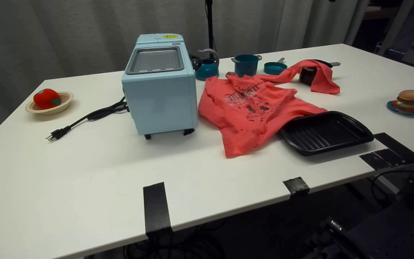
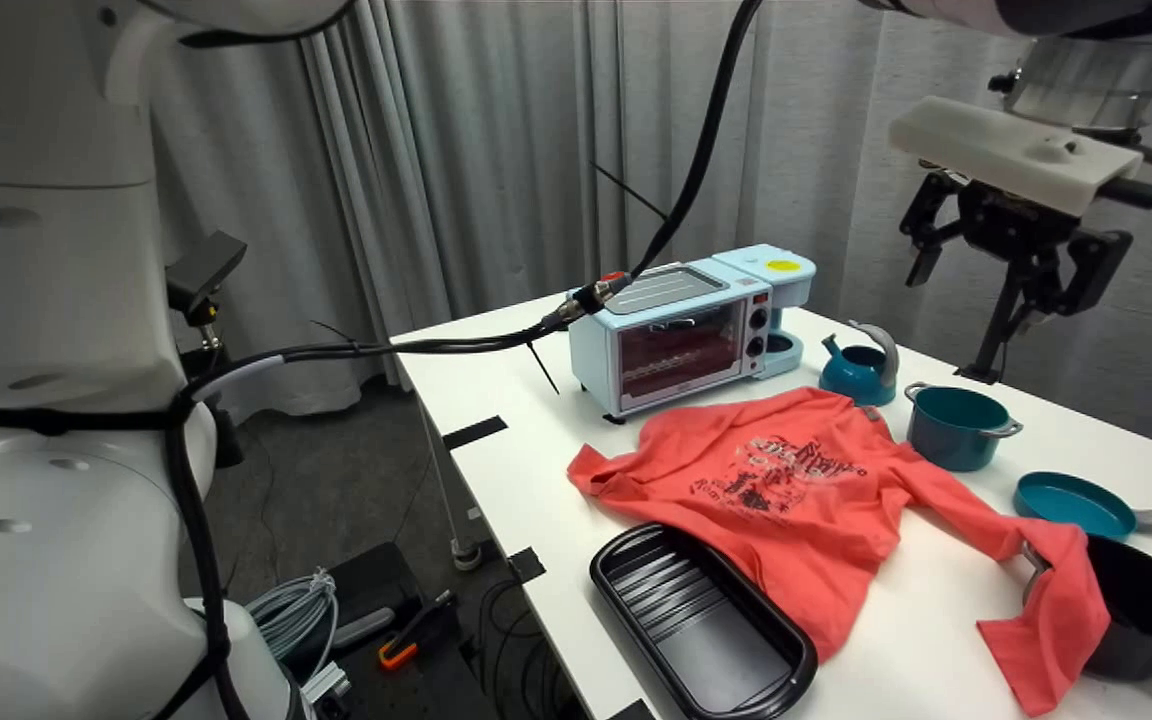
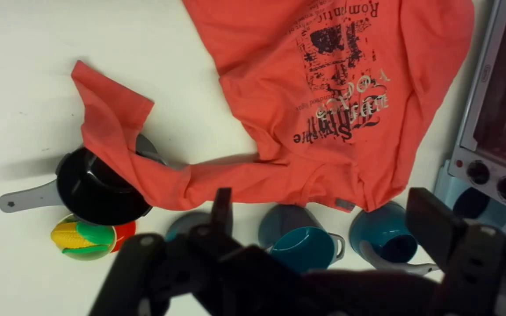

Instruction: Unfold the sweatshirt on the table

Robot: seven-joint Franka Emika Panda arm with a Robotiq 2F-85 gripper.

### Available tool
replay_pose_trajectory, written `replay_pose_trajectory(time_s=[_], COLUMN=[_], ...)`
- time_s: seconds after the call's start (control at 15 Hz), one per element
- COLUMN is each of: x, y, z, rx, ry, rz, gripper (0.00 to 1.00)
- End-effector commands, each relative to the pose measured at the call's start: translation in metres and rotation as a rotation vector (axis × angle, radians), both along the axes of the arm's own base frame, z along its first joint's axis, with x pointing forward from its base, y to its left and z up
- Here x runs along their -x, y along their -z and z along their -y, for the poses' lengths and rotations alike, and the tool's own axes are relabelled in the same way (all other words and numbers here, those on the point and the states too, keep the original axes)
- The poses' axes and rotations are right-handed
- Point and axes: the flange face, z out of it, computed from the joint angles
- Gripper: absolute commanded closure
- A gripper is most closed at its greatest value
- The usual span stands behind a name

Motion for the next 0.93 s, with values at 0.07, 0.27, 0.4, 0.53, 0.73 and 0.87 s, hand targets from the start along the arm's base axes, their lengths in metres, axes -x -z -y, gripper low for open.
replay_pose_trajectory(time_s=[0.07,0.27,0.4,0.53,0.73,0.87], x=[0.042,0.034,0.043,0.045,0.046,0.046], y=[-0.028,-0.027,-0.031,-0.030,-0.028,-0.028], z=[-0.003,0.000,0.001,0.001,0.000,0.000], rx=[-0.073,-0.069,-0.076,-0.078,-0.079,-0.079], ry=[-0.031,-0.025,-0.026,-0.026,-0.026,-0.027], rz=[0.090,0.068,0.075,0.072,0.069,0.069], gripper=[0.00,0.00,0.00,0.00,0.00,0.00])
